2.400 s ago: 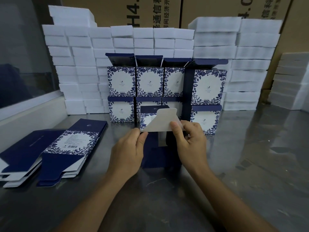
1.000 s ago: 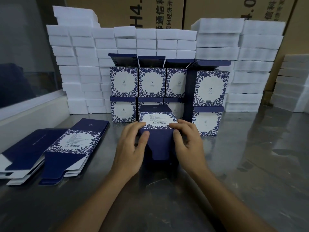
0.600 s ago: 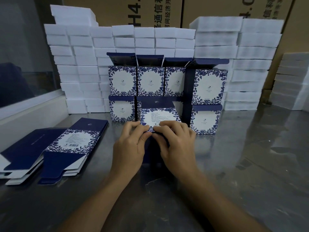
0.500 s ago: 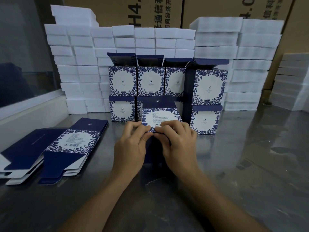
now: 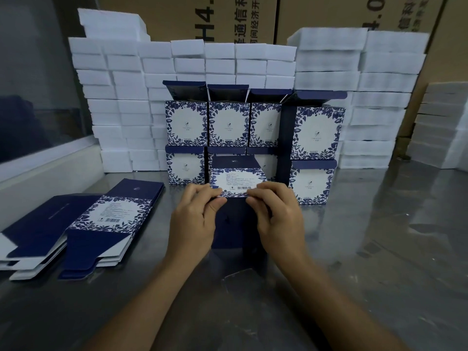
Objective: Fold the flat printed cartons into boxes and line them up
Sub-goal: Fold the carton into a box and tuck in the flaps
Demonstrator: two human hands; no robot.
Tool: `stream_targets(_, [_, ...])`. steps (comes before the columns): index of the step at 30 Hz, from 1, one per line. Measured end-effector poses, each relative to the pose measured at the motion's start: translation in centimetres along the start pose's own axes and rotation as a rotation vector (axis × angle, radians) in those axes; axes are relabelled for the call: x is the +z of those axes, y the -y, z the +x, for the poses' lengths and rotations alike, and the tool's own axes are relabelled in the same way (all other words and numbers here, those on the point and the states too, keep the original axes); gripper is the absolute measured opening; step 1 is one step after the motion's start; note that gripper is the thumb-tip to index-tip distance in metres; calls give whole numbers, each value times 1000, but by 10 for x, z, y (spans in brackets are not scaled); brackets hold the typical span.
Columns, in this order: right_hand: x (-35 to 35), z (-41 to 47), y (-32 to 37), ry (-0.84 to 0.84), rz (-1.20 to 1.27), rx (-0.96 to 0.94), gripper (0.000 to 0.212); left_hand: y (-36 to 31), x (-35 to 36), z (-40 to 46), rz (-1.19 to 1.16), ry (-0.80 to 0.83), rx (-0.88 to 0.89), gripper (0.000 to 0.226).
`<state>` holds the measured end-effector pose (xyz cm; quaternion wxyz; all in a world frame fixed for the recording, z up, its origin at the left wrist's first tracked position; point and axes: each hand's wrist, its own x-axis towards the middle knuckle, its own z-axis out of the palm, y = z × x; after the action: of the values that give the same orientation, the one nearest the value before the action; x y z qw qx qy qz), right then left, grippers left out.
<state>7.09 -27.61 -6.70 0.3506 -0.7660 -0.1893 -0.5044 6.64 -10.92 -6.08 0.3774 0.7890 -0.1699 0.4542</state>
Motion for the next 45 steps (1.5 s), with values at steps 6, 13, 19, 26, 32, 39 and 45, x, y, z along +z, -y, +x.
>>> stream_targets(6, [-8,1,-7,-44,96,155,9,5,0,0,-23,17,-20,20])
stream_targets(13, [-5,-2,-10,110,338,369,45,16,2,-15,-89,153,-235,78])
stream_targets(19, [-4,-9,-13,196,63,242,66,13,7,-20,-6,126,-196,81])
stream_targets(26, [-4,-9,-3,157,37,236,48,9,7,-19,12,76,-218,74])
stream_targets(32, [-3,-7,1,69,275,275,30,3,4,-19,-246,108,-238,76])
stream_targets(39, [2,-8,-9,37,310,304,8,0,5,-10,-278,-65,-305,8])
stream_targets(45, [1,-12,-18,154,267,388,25,12,7,-10,-160,-23,-291,11])
